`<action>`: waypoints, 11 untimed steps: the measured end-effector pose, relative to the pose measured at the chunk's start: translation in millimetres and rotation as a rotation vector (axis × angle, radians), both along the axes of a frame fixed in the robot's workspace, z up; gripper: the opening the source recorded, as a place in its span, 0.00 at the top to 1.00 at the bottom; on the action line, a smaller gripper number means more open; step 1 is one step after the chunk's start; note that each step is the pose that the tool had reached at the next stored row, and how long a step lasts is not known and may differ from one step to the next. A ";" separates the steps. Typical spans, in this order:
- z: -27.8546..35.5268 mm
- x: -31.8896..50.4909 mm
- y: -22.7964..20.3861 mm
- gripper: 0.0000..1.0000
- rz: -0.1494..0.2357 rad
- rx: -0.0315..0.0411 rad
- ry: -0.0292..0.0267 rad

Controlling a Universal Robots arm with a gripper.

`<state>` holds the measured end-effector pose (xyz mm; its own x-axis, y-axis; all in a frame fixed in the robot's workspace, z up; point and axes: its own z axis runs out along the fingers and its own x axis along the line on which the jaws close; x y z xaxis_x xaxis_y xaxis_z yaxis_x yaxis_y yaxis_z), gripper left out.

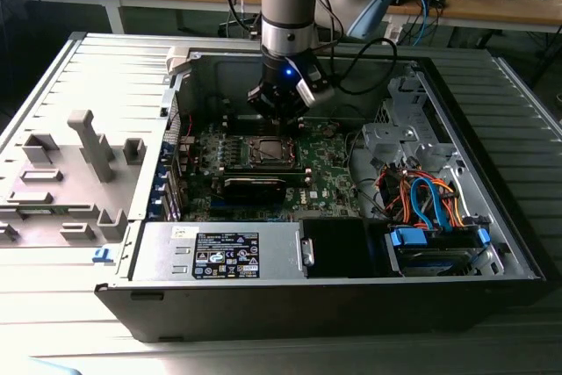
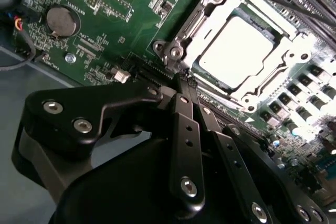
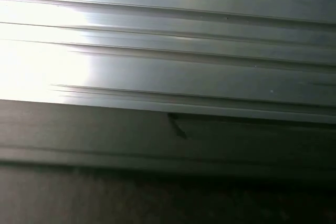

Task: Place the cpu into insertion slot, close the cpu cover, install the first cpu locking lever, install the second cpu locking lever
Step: 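Install the first cpu locking lever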

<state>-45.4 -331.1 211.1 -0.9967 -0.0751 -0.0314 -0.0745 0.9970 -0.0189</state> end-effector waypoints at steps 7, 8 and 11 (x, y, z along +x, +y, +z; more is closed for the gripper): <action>-0.8 -0.1 -10.2 0.89 -0.004 -0.0195 0.0000; -1.1 -0.1 -10.8 0.89 -0.006 -0.0244 -0.0001; -2.7 0.0 -17.0 0.89 -0.011 -0.0307 -0.0003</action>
<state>-45.4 -348.1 208.5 -0.9974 -0.0652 -0.0295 -0.0637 0.9967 -0.0495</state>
